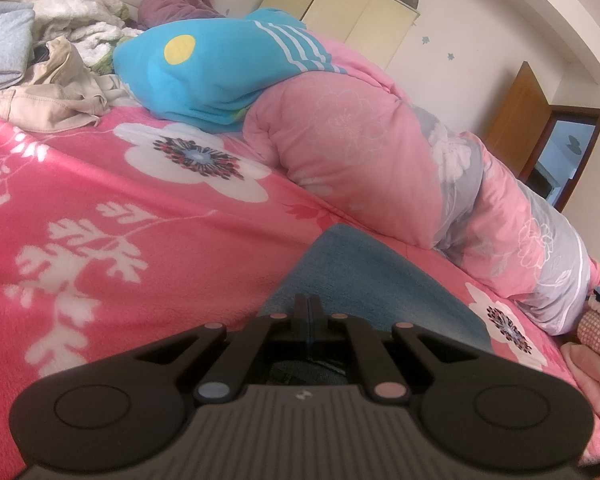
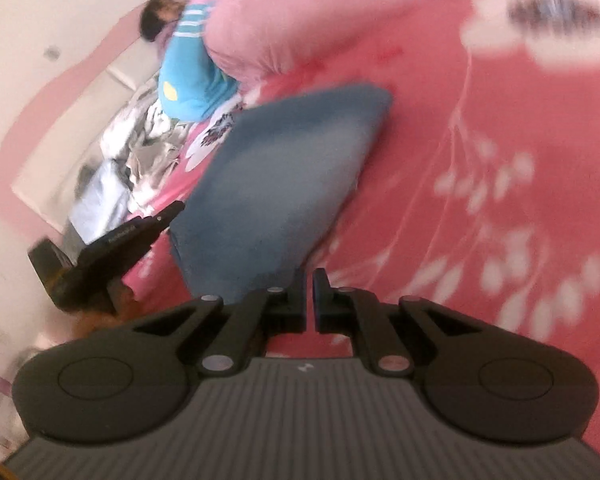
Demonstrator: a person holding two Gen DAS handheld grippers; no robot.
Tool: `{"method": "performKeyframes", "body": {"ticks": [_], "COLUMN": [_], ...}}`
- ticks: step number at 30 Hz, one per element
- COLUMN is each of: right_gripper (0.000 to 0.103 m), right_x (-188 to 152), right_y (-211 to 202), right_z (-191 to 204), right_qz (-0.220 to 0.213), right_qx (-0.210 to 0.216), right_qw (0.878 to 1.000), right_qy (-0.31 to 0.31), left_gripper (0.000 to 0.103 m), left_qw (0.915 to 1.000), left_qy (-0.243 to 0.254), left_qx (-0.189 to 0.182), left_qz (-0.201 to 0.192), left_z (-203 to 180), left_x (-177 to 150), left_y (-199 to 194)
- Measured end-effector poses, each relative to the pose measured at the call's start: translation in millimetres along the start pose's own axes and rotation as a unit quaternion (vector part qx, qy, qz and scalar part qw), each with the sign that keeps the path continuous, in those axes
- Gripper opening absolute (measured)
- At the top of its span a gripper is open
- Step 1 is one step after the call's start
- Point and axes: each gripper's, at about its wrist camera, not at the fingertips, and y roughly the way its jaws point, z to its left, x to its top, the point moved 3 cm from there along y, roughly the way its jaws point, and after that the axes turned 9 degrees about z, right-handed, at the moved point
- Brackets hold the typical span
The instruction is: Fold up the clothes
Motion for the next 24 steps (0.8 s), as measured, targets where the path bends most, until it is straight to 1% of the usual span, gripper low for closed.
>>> {"method": "performKeyframes", "body": {"ticks": [3, 5, 6, 7, 8, 9, 10, 11, 12, 13, 14, 15, 17, 19, 20, 22, 24], "right_gripper": [0.004, 0.004, 0.004, 0.005, 0.006, 0.006, 0.011, 0.021, 0.028, 0.039, 0.043, 0.043, 0.045, 0.046, 0.047, 0.048, 0.049], "right_x": [2, 3, 4, 5, 6, 7, 7, 8, 9, 10, 10, 11, 17, 24, 29, 37, 44], "right_y": [4, -1, -4, -7, -10, -13, -16, -19, -22, -25, -28, -30, -20, -12, -9, -2, 6], "right_z": [-20, -32, -38, -43, -49, -55, -61, -67, -73, -78, -84, -90, -91, -90, -90, -88, -84], "right_qz": [0.007, -0.012, -0.021, -0.030, -0.040, -0.049, -0.058, -0.067, -0.077, -0.086, -0.095, -0.103, -0.099, -0.092, -0.086, -0.074, -0.061], "right_qx": [0.024, 0.029, 0.032, 0.035, 0.037, 0.040, 0.043, 0.045, 0.048, 0.051, 0.054, 0.057, 0.076, 0.090, 0.094, 0.096, 0.095], "right_qw": [0.997, 0.994, 0.992, 0.990, 0.988, 0.985, 0.982, 0.978, 0.975, 0.971, 0.966, 0.962, 0.960, 0.961, 0.962, 0.964, 0.967], "right_qy": [0.073, 0.102, 0.117, 0.132, 0.146, 0.161, 0.175, 0.190, 0.204, 0.219, 0.233, 0.246, 0.249, 0.246, 0.243, 0.235, 0.227], "left_gripper": [0.003, 0.005, 0.007, 0.015, 0.030, 0.037, 0.048, 0.050, 0.050, 0.054, 0.059, 0.061, 0.071, 0.077, 0.077, 0.077, 0.076], "left_qw": [1.0000, 0.9997, 0.9994, 0.9990, 0.9982, 0.9973, 0.9963, 0.9951, 0.9938, 0.9939, 0.9939, 0.9938, 0.9939, 0.9905, 0.9881, 0.9846, 0.9809], "left_qy": [-0.008, -0.020, -0.026, -0.033, -0.043, -0.055, -0.066, -0.077, -0.087, -0.088, -0.090, -0.091, -0.092, -0.104, -0.102, -0.093, -0.076], "left_qx": [-0.005, -0.016, -0.021, -0.027, -0.034, -0.036, -0.038, -0.044, -0.050, -0.053, -0.056, -0.059, -0.061, -0.075, -0.077, -0.061, -0.041], "left_qz": [0.000, -0.003, -0.007, -0.013, -0.023, -0.031, -0.040, -0.044, -0.048, -0.040, -0.032, -0.024, 0.000, 0.050, 0.085, 0.134, 0.174], "left_z": [1, 2, 3, 5, 7, 10, 12, 15, 17, 17, 18, 18, 20, 25, 27, 29, 30], "left_x": [0, 0, 0, 1, 2, 4, 6, 10, 14, 20, 25, 31, 44, 57, 63, 72, 75], "left_y": [0, -4, -7, -10, -15, -19, -23, -24, -25, -22, -19, -16, -7, 12, 24, 43, 60]}}
